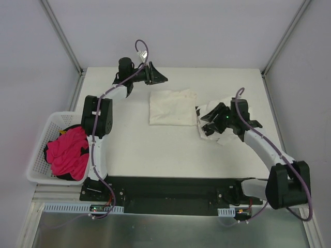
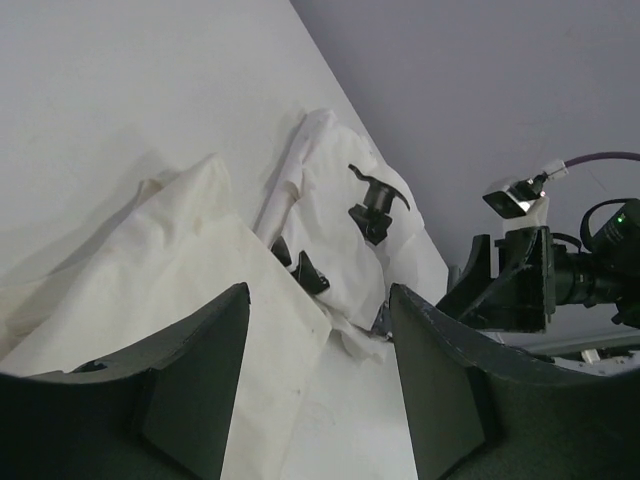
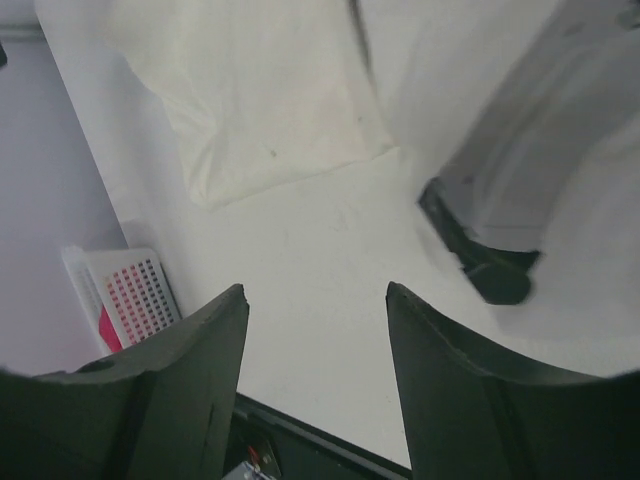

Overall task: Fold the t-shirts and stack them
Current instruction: Smooth out wrinkles on the folded tshirt

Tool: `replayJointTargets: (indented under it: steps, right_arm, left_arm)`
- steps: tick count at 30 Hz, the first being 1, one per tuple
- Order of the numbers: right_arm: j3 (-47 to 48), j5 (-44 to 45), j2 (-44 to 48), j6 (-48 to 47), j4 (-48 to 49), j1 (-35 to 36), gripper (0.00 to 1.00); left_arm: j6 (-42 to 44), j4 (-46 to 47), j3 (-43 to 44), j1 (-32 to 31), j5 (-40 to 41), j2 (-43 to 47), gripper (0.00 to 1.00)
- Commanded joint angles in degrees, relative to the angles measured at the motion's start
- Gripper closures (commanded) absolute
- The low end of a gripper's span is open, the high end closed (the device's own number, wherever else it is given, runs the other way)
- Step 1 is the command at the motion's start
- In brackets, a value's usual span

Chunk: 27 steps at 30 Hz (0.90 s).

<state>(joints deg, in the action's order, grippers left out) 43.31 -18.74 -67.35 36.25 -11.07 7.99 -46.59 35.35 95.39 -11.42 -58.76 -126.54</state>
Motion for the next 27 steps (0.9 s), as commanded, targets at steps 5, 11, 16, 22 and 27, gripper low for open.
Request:
replayJointTargets:
  steps: [5, 11, 16, 22, 27]
  right_arm:
    - [11.44, 1.96, -18.41, -0.21, 9.48, 18.02, 0.38]
    - [16.63, -0.41, -30.09, 0.75, 13.26, 21.81, 0.36]
    - [23.02, -1.03, -36.26, -1.0, 13.89, 19.62, 0.36]
    - [36.48, -5.5, -43.65, -8.21, 5.46, 7.32, 0.36]
    - [41.06, -5.87, -45.32, -10.85, 2.2, 2.04, 0.36]
  left_arm:
    - [20.72, -27.78, 15.17, 2.45, -12.07, -4.24, 0.42]
    - [23.64, -30.69, 13.33, 5.7, -15.33, -4.24, 0.43]
    - [25.4, -31.05, 5.36, 6.5, -9.89, 0.4, 0.44]
    - [25.93, -30.96, -7.75, 6.59, 0.84, 8.66, 0.44]
    - [23.92, -28.94, -14.0, 6.5, 4.26, 12.8, 0.44]
